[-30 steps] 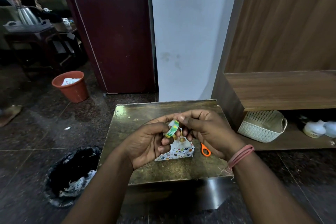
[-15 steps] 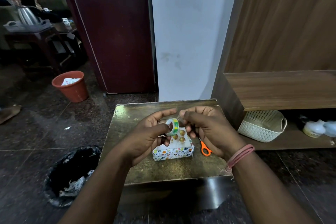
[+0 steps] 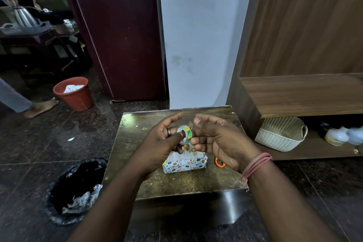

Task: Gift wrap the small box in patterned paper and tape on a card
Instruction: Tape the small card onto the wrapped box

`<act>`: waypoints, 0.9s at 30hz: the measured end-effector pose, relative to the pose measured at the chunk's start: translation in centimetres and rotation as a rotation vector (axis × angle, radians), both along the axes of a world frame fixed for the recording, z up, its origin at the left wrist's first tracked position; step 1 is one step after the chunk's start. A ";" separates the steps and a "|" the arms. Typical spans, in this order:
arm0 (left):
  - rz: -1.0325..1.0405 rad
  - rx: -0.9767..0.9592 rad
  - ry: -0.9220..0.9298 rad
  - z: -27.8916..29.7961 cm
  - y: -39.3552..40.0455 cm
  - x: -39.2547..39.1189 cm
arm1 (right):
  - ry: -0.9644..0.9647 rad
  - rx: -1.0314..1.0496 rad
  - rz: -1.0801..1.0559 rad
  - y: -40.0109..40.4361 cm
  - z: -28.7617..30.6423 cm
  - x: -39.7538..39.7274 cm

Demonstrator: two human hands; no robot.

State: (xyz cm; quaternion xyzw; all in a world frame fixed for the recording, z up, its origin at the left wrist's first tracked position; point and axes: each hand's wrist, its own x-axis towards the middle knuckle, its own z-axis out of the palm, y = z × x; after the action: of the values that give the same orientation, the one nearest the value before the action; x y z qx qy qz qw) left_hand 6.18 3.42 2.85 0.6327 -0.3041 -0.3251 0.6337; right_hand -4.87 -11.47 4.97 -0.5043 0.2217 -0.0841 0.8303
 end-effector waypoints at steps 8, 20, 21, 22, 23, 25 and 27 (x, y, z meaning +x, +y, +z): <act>0.069 0.027 -0.046 0.1 -0.4 -0.5 | -0.036 -0.272 -0.030 -0.2 -0.4 0.0; 0.087 0.005 0.080 0.2 -0.3 -0.4 | 0.567 -1.320 -0.057 -6.5 -3.8 -3.3; 0.076 0.010 0.085 0.2 -0.4 -0.5 | 0.583 -1.325 -0.062 -6.5 -3.9 -3.3; 0.064 0.018 0.090 0.1 -0.5 -0.6 | 0.589 -1.322 -0.072 -6.6 -4.0 -3.3; 0.055 0.027 0.092 0.0 -0.5 -0.8 | 0.609 -1.322 -0.072 -6.7 -4.3 -3.2; 0.042 0.036 0.098 -0.2 -0.5 -0.9 | 0.672 -1.330 -0.058 -6.8 -5.1 -3.0; 0.028 0.027 0.121 -0.2 -0.4 -1.0 | 0.703 -1.326 -0.051 -6.7 -5.7 -2.8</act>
State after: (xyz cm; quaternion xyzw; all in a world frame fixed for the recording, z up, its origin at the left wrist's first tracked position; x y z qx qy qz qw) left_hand 5.23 2.99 2.65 0.6247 -0.2520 -0.3578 0.6467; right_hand -7.65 -18.20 -0.75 -0.8907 0.3884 -0.0530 0.2302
